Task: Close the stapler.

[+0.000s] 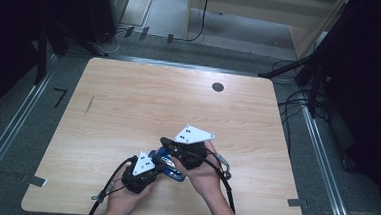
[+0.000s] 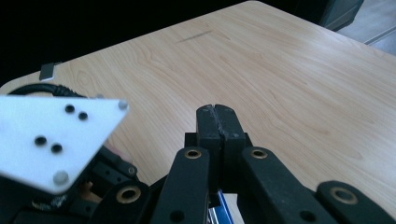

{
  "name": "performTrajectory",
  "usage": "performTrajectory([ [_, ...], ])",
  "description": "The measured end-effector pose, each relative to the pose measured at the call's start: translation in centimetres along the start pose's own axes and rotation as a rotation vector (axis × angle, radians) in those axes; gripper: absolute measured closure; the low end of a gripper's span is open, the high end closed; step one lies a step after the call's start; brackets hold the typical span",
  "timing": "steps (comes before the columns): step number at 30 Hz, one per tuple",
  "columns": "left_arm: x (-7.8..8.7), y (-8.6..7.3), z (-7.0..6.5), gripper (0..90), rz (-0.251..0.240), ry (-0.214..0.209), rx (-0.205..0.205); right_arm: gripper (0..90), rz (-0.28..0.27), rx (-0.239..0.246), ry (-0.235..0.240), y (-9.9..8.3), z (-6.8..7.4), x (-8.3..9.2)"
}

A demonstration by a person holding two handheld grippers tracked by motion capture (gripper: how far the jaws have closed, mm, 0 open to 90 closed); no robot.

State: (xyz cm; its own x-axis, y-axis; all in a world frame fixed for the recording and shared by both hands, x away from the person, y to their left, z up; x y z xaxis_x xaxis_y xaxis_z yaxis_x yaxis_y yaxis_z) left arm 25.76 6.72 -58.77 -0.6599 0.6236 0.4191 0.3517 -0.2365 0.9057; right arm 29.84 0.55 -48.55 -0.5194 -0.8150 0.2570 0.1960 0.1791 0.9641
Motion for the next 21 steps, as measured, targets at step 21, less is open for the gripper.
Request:
performTrajectory([
  [21,0.1,-0.1,0.1,90.0,0.004,-0.012,-0.001,90.0,0.013,-0.051,-0.047,-5.2,-1.1,3.2],
])
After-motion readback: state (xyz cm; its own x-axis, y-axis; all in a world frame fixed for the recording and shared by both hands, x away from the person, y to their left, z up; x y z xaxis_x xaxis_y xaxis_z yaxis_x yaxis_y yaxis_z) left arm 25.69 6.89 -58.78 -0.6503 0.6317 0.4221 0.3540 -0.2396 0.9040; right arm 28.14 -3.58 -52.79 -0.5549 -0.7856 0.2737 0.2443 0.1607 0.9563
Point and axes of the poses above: each handheld gripper's, and its own axes: x roughly backward along the jaws, y roughly out of its top, z roughly to its left, the point moved 9 cm from there along -x, roughly forward along the jaws, and after that the axes turned 13 degrees about -z, right-handed, at the moved point
